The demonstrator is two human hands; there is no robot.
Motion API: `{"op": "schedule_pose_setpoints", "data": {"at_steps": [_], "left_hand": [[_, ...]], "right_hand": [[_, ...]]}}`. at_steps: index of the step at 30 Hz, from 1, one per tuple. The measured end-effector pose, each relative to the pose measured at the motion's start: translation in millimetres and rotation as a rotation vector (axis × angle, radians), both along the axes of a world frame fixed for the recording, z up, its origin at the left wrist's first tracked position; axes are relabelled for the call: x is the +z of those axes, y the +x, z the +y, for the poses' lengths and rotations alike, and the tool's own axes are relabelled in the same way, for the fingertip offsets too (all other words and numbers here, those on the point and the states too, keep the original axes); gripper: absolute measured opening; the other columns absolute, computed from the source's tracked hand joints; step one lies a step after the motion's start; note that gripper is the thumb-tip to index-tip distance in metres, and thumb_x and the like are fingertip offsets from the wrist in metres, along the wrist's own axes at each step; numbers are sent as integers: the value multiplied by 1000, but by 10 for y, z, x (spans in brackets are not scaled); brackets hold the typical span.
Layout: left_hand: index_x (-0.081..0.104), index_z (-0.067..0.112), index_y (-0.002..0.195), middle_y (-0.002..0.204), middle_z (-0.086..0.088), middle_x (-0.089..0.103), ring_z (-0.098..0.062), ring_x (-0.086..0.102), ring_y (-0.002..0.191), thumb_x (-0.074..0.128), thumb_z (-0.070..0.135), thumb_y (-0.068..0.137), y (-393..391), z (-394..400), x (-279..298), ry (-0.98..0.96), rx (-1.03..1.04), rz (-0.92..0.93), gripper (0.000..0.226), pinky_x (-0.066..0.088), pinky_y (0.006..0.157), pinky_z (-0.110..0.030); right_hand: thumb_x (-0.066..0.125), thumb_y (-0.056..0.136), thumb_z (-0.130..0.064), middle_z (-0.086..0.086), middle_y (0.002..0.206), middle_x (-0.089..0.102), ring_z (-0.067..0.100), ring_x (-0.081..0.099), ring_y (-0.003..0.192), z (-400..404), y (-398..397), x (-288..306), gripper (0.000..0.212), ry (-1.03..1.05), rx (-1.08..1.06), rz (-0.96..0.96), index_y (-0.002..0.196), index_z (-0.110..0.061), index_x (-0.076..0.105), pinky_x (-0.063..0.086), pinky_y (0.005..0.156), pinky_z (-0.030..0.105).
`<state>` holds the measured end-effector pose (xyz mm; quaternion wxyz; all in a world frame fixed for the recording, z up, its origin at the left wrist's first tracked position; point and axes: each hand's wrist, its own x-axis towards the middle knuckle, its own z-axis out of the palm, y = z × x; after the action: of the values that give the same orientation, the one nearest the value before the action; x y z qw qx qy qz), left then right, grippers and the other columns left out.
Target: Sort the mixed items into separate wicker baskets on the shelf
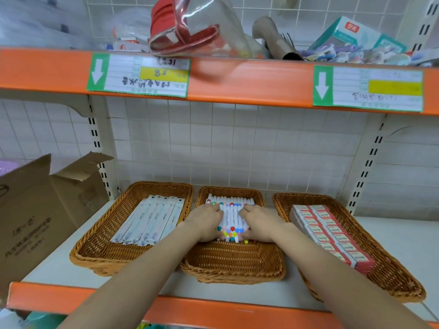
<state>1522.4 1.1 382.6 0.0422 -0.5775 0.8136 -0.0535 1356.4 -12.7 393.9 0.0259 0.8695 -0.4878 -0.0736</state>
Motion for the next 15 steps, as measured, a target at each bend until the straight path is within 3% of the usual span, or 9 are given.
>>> {"op": "schedule_pose_setpoints", "data": {"at_steps": [4, 7, 15], "left_hand": [[18, 15, 152, 160, -4, 18, -22, 20, 145, 62, 50, 87, -85, 9, -25, 71, -65, 10, 86, 25, 117, -37], [18, 17, 153, 159, -3, 19, -22, 20, 145, 61, 40, 91, -110, -12, -26, 71, -78, 22, 79, 28, 116, -38], [22, 11, 151, 158, -6, 22, -23, 22, 144, 56, 44, 93, -234, -19, -60, 32, -110, 41, 75, 25, 116, -35]], "right_hand": [[64, 89, -41, 5, 154, 31, 23, 32, 138, -12, -19, 6, 76, 31, 55, 14, 151, -16, 27, 34, 111, 36], [64, 89, -40, 6, 153, 31, 24, 33, 137, -22, -38, 11, 76, 16, 58, 17, 150, -16, 27, 35, 109, 35], [66, 88, -36, 9, 153, 32, 25, 36, 136, -46, -87, 4, 75, -12, 42, 76, 149, -12, 29, 37, 107, 34]]}}
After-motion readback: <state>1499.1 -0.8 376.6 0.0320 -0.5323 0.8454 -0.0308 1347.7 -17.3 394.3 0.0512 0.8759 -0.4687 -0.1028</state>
